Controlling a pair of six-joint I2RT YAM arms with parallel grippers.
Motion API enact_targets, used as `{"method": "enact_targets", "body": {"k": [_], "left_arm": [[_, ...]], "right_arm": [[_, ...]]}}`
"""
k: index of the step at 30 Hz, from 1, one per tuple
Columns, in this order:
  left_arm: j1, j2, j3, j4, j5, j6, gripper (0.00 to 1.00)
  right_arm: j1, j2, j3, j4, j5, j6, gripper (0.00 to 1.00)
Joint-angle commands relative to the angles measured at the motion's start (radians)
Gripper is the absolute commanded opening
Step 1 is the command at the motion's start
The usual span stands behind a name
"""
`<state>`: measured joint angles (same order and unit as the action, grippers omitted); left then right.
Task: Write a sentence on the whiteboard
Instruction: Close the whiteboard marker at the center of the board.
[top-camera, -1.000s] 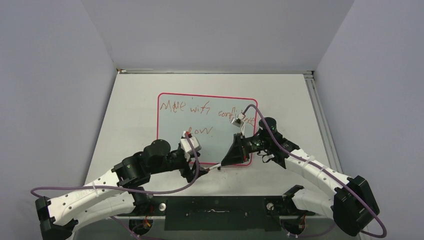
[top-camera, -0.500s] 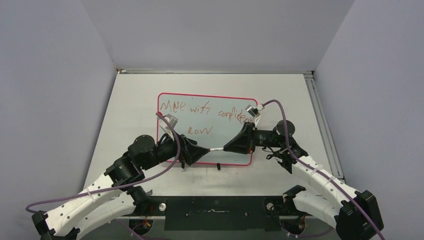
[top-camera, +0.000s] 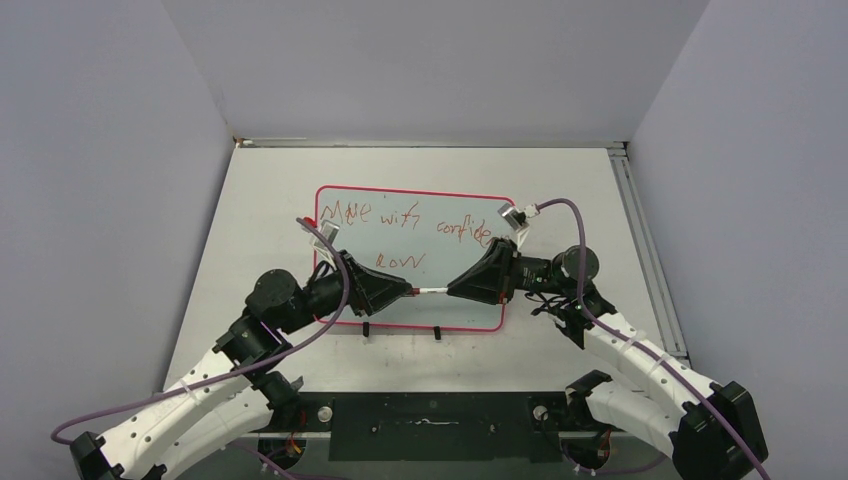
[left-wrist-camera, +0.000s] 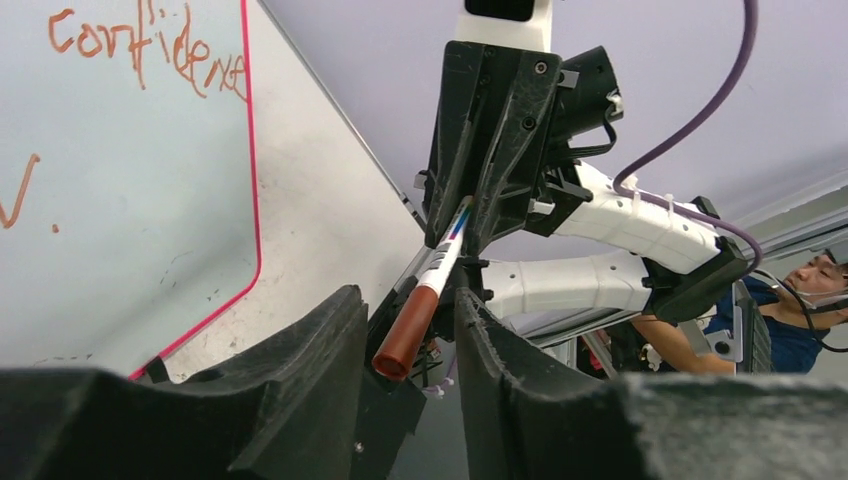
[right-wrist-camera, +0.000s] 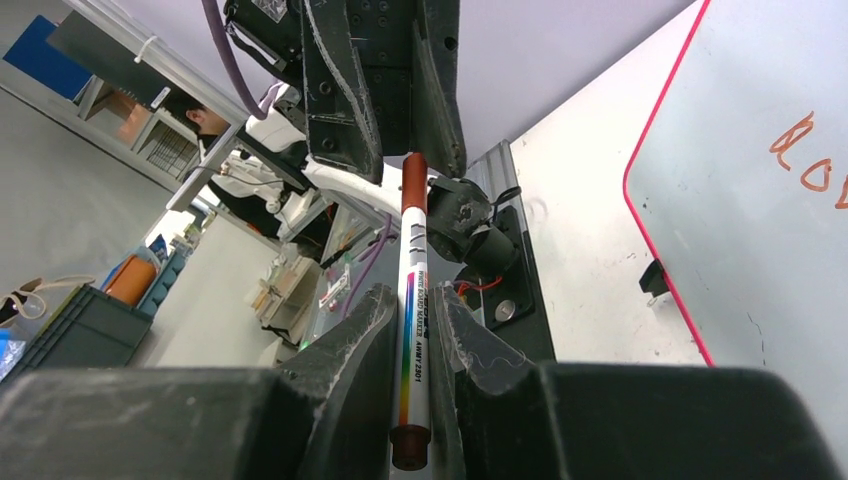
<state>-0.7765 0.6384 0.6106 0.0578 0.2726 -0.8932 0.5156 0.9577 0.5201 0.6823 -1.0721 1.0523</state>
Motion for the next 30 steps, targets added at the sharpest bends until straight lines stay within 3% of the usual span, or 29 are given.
{"method": "enact_targets", "body": {"k": [1, 6, 9, 30], "left_arm": [[0.009, -0.004, -0.012, 0.122, 0.048, -0.051, 0.33], [0.009, -0.003, -0.027, 0.153, 0.059, -0.077, 0.08], [0.009, 0.003, -0.047, 0.188, 0.071, -0.100, 0.00], [-0.017, 0.033, -0.100, 0.318, 0.092, -0.120, 0.00]], "right_arm": [[-0.006, -0.015, 0.004, 0.103, 0.021, 0.014, 0.05], [-0.005, -0.021, 0.001, 0.130, 0.048, 0.023, 0.05], [-0.005, -0.016, -0.015, 0.211, 0.070, 0.071, 0.05], [0.114, 0.040, -0.058, 0.376, 0.259, 0.065, 0.05]]}}
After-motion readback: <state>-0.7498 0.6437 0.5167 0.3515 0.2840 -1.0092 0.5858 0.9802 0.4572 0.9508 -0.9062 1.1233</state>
